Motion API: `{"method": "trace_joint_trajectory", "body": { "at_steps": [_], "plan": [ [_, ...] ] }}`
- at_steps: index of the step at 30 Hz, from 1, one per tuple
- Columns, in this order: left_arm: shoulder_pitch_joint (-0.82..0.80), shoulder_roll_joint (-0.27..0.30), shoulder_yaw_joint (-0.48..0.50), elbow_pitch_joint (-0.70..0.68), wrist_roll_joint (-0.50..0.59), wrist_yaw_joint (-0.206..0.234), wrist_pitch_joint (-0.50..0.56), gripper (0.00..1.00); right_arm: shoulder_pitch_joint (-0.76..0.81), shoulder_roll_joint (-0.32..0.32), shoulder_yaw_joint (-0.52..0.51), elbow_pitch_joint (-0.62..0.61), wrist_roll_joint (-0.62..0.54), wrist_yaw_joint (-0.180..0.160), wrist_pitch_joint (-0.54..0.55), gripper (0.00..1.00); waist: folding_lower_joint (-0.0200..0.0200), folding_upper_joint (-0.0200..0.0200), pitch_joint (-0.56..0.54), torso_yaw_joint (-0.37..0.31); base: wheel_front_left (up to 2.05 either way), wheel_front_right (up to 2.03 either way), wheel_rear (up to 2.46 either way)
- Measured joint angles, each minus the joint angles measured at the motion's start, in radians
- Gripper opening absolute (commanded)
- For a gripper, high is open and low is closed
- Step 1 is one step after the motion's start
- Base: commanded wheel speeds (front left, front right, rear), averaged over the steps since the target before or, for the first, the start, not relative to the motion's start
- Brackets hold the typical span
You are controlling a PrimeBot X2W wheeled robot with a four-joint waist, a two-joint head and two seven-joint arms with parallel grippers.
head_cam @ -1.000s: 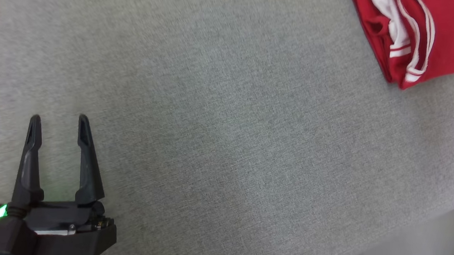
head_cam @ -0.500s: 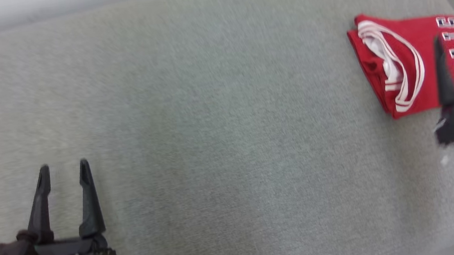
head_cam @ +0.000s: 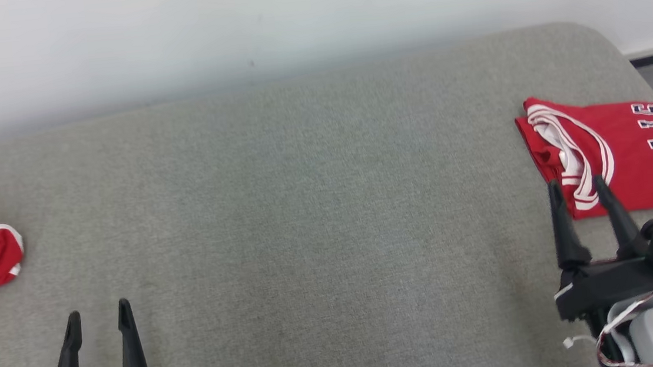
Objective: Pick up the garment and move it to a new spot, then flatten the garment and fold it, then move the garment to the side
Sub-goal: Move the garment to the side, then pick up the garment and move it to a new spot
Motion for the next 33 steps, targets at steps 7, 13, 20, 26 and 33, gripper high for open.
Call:
{"method": "trace_joint_trajectory", "body": {
  "at_steps": [7,13,20,26,33],
  "plan": [
    [0.037,0.0,0.012,0.045,-0.006,-0.001,0.0,1.0,0.056,0.044,0.034,0.021,0.013,0.0,0.0,1.0,0.0,0.0001,-0.075,0.031,0.0,0.0,0.0],
    [0.048,0.0,0.007,0.051,-0.008,-0.001,0.0,1.0,0.081,0.049,0.049,0.023,0.017,0.0,0.0,1.0,0.0002,0.0001,-0.102,0.054,0.0,0.0,0.0],
    [0.061,0.0,-0.002,0.046,-0.009,0.005,0.0,1.0,0.097,0.046,0.038,0.025,0.025,0.0,0.0,1.0,0.0002,0.0002,-0.118,0.067,0.0,0.0,0.0],
    [0.068,0.0,-0.008,0.036,-0.01,0.01,0.0,1.0,0.107,0.05,0.016,0.029,0.022,0.0,0.0,1.0,0.0003,0.0002,-0.121,0.066,0.0,0.0,0.0],
    [0.075,0.0,-0.016,0.033,-0.014,0.015,0.0,1.0,0.124,0.057,0.004,0.03,0.013,0.0,0.0,1.0,0.0003,0.0002,-0.121,0.08,0.0,0.0,0.0]
  ]
}}
